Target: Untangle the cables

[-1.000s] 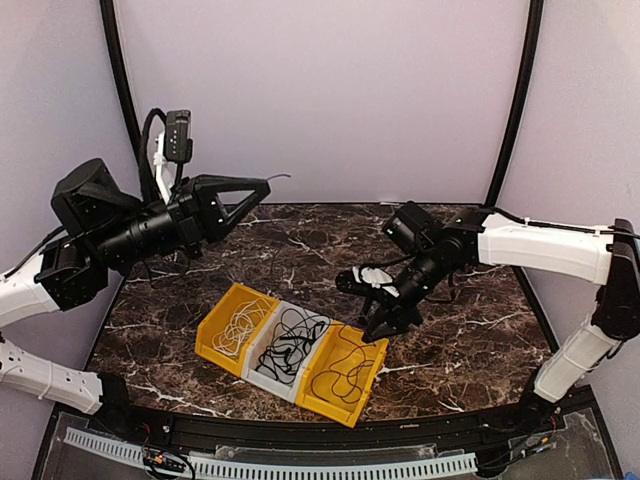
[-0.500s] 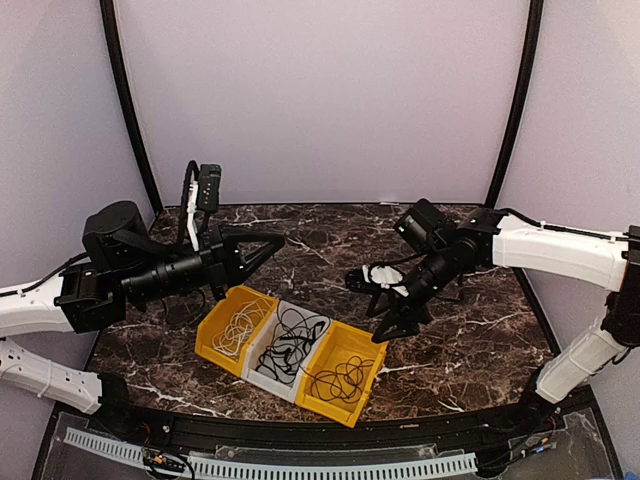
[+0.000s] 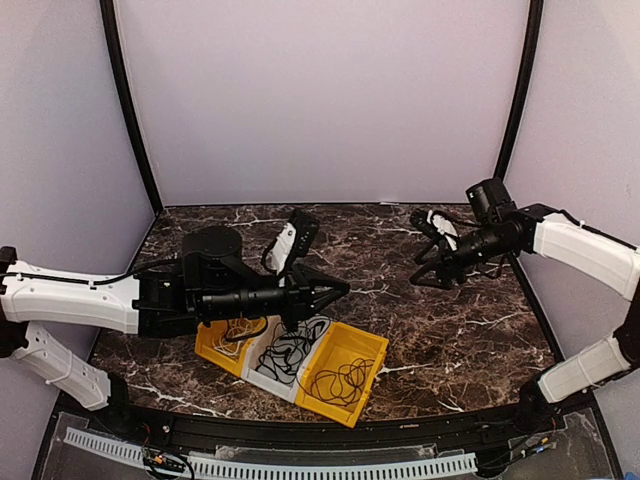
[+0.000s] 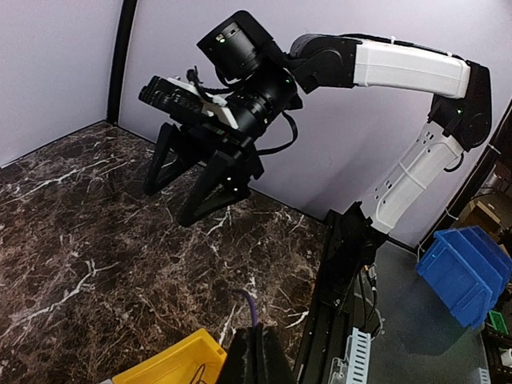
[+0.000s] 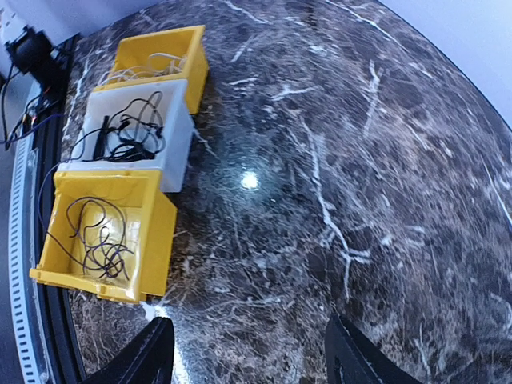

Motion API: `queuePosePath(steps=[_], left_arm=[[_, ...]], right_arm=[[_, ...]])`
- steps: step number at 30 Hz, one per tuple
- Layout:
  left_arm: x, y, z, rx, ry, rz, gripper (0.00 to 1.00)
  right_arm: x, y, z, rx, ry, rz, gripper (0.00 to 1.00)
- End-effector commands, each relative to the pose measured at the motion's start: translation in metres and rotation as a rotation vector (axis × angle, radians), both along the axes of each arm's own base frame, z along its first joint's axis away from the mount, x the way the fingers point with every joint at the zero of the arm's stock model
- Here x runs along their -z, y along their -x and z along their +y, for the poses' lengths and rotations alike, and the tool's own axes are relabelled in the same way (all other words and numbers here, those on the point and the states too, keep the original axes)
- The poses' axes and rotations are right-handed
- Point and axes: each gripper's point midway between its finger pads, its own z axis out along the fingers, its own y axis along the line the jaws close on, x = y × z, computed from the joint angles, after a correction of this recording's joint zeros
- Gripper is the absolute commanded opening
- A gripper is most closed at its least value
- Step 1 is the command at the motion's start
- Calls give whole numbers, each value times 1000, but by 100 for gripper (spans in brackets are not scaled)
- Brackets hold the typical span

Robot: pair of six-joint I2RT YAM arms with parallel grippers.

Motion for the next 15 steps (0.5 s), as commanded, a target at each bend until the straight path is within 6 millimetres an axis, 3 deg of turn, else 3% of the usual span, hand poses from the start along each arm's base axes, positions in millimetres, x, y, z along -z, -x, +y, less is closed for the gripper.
queuePosePath(steps=[1, 4, 8, 12, 15], left_arm=[[-46, 13, -30, 127, 142, -96, 0], [-48, 18, -53, 206, 158, -105, 0], [-50, 24, -66, 272, 172, -112, 0], [-34, 27, -66, 294, 141, -87, 0], [-9, 27, -57, 276, 112, -58, 0]], right_arm=[[-6, -24, -30, 146, -132, 9, 66], [3, -31, -49, 220, -124, -3, 66], [13, -29, -57, 253, -123, -18, 67], [16, -26, -61, 260, -122, -50, 68], [17, -26, -62, 263, -123, -52, 68]])
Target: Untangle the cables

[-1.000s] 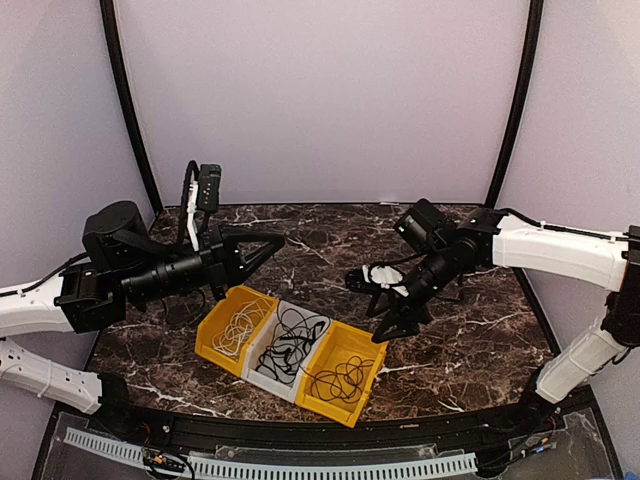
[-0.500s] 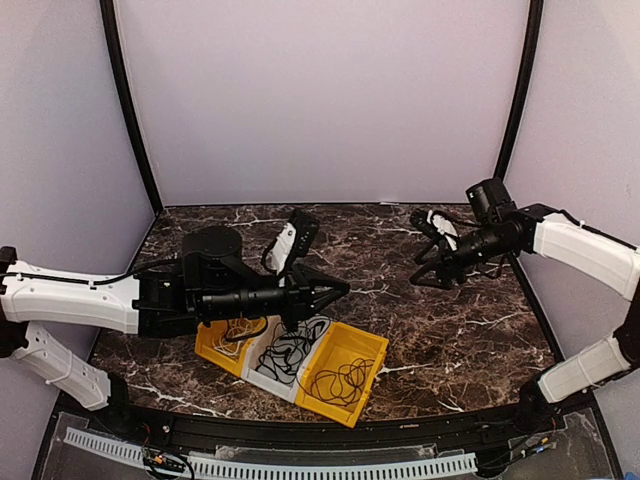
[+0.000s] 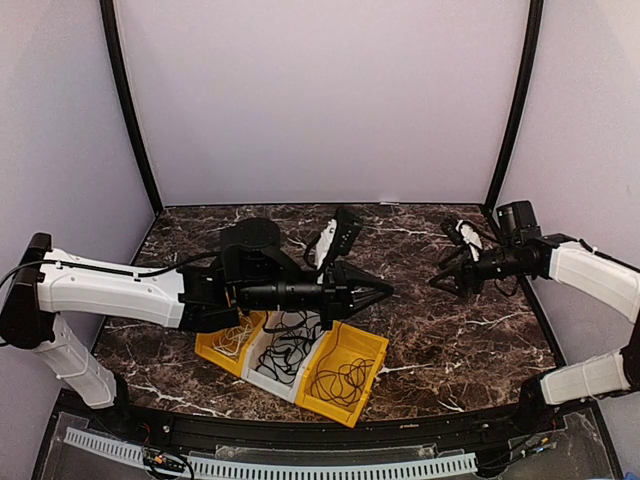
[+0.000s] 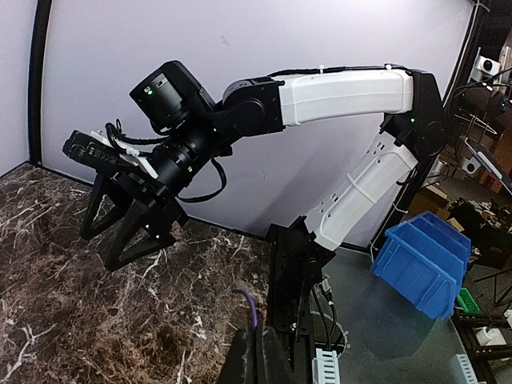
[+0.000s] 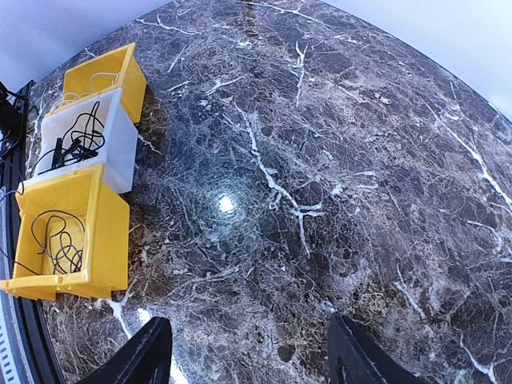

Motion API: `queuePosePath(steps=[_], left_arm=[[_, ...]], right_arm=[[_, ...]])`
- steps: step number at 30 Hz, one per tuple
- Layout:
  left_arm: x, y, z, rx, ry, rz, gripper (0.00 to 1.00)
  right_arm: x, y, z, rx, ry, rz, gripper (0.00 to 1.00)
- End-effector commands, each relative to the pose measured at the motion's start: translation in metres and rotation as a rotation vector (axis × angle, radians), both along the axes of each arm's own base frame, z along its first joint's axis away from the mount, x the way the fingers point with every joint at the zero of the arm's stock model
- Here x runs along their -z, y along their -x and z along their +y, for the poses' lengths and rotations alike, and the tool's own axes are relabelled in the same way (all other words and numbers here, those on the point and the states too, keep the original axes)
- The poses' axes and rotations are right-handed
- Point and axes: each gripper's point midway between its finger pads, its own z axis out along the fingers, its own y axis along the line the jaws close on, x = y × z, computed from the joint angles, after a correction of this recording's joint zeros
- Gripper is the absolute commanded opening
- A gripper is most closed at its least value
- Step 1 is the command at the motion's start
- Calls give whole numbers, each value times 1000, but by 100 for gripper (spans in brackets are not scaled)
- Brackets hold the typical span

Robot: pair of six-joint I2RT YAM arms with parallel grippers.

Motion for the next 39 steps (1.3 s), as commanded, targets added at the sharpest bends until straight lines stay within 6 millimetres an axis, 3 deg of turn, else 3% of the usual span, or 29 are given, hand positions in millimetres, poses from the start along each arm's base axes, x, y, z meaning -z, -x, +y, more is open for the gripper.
queuePosePath(steps=[1, 7, 17, 22, 31, 35, 39], left_arm=[[12, 8, 11, 26, 15, 0, 0], [46, 11, 16, 40, -37, 33, 0], [84, 7, -5, 79, -126, 36, 0], [104, 7, 16, 32, -217, 59, 0], [152, -2, 72, -145, -521, 146, 0], [169, -6, 76, -166, -617, 152, 0], [187, -13, 65, -172, -700, 157, 0]], right_arm=[[-10, -8, -1, 8, -29, -64, 68], [-3, -9, 2, -10, -36, -46, 69], [2, 0, 5, -48, -48, -26, 68], [3, 1, 5, -53, -47, -26, 69], [6, 1, 6, -67, -47, -14, 69], [7, -1, 6, -68, -44, -15, 69], [7, -1, 6, -64, -41, -11, 69]])
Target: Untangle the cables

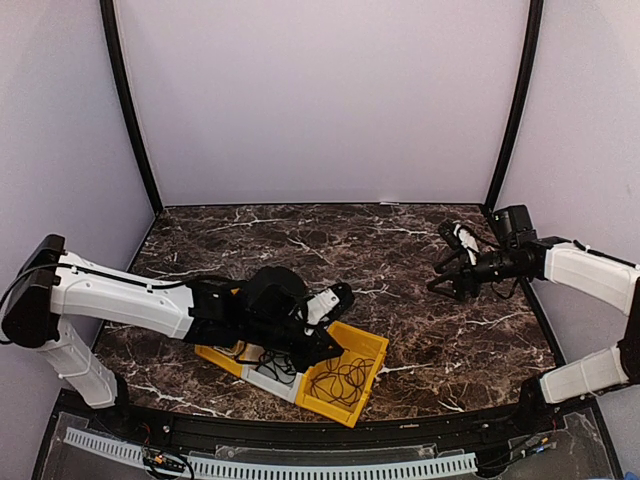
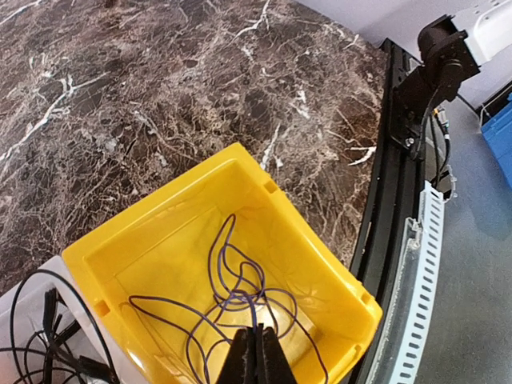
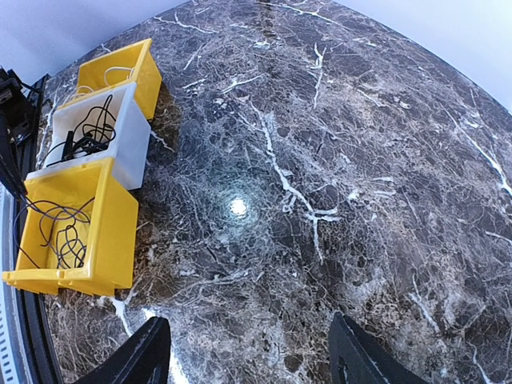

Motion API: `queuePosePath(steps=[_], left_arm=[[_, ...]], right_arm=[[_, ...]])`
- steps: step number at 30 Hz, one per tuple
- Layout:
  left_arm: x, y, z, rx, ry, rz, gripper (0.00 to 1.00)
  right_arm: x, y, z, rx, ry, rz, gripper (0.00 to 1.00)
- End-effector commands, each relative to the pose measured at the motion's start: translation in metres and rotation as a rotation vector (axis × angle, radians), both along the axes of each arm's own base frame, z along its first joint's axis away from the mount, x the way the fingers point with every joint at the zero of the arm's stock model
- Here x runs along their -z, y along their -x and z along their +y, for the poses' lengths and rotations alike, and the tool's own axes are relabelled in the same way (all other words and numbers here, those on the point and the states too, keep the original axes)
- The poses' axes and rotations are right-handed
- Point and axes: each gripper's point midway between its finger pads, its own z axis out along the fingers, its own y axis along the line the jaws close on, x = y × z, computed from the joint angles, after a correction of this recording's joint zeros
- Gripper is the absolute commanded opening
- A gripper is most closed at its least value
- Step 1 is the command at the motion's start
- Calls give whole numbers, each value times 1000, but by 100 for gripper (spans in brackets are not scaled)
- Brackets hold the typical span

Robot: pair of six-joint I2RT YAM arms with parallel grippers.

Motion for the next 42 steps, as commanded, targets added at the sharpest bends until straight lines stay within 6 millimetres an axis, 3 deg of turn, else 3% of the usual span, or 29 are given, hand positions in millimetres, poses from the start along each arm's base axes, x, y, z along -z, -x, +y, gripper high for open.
queuePosePath(steps=[1, 5, 10, 14, 19, 20, 21, 24, 28, 33, 38, 42], left_arm=[[24, -15, -2, -37, -155, -2, 0], [22, -25, -12, -55, -194, -41, 5], [-2, -35, -9, -106, -153, -104, 31], [-14, -39, 2, -139, -161, -135, 43], [-29, -44, 15, -153, -187, -191, 47], [-38, -44, 17, -158, -173, -207, 48], [-43, -45, 18, -155, -167, -220, 50], [-71, -45, 21, -161, -100, -259, 54], [-91, -44, 27, -180, -43, -266, 58], [-81, -57, 57, -350, -89, -205, 60], [-56, -61, 90, -556, -106, -39, 55], [-43, -62, 103, -604, -68, 12, 50]], right_arm=[[-2, -1, 0, -6, -9, -10, 69], [-4, 0, -1, -1, -7, -20, 69], [-8, -2, -3, 14, 6, -37, 70], [-19, -11, -8, 52, 38, -57, 70], [-36, -27, -15, 99, 94, -59, 78], [-42, -31, -17, 107, 104, -65, 95], [-46, -34, -17, 115, 112, -66, 98], [-62, -43, -20, 139, 124, -89, 99], [-87, -50, -23, 178, 114, -152, 99], [-89, -47, -22, 171, 99, -163, 99], [-75, -44, -19, 157, 86, -118, 99], [-70, -43, -16, 145, 76, -98, 99]])
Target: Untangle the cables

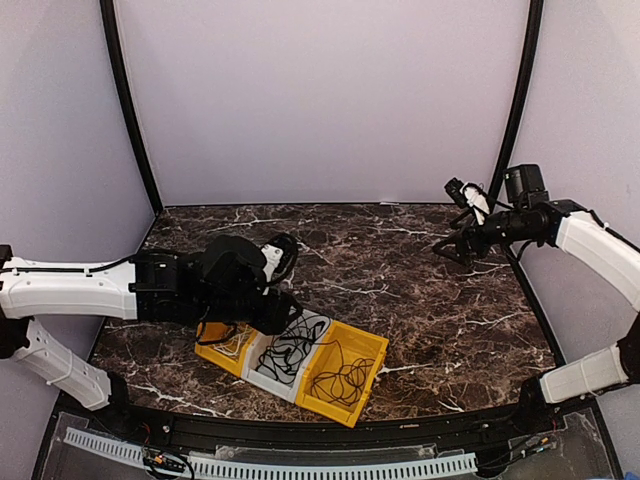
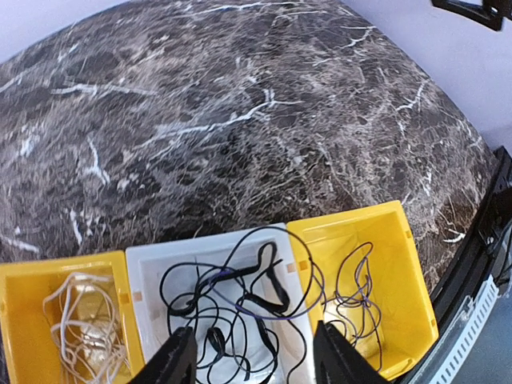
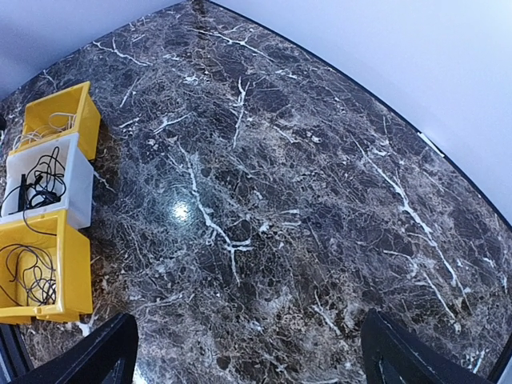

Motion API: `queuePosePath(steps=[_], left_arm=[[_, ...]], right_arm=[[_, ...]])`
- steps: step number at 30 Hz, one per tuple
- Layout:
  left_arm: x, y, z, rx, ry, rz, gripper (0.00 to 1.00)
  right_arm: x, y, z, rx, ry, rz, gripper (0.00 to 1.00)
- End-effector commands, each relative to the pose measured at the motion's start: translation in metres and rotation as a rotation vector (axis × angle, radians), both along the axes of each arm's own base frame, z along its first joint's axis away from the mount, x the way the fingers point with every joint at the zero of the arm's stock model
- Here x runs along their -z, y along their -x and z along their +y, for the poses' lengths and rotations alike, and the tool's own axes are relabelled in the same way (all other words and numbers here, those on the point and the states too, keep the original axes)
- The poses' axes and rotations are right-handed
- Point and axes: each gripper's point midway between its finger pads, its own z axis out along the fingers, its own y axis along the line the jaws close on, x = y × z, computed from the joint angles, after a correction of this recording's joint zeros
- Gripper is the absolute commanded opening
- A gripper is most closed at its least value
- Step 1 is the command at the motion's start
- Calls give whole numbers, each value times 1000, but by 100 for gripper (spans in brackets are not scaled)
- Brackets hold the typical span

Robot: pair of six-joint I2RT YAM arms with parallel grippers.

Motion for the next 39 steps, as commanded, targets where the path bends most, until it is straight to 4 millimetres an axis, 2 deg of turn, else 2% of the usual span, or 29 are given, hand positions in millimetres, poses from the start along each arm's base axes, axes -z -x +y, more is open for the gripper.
queuePosePath(steps=[1, 6, 11, 16, 23, 27, 31, 33, 35, 39], left_arm=[[10, -4, 21, -108, 68, 59, 49], [19, -14, 15, -13, 73, 13, 48], [28, -26, 7, 94, -51, -75, 50], [44, -33, -2, 194, -141, -97, 45], [52, -46, -12, 261, -203, -128, 34], [60, -49, -17, 272, -220, -119, 24], [65, -54, -16, 273, -260, -125, 9], [64, -55, -16, 274, -266, -128, 1], [59, -54, -17, 276, -257, -130, 0], [31, -48, -20, 274, -172, -132, 0]], right_arm=[[5, 1, 2, -10, -26, 24, 99], [8, 6, 5, -29, -35, 40, 99], [12, 9, 6, -40, -39, 48, 99], [16, 10, 6, -44, -41, 58, 99], [23, 12, 5, -40, -33, 71, 99], [25, 10, 5, -37, -28, 74, 99], [28, 9, 4, -35, -26, 84, 99], [29, 9, 5, -36, -26, 87, 99], [29, 8, 5, -38, -25, 89, 99], [31, 8, 5, -37, -24, 91, 99]])
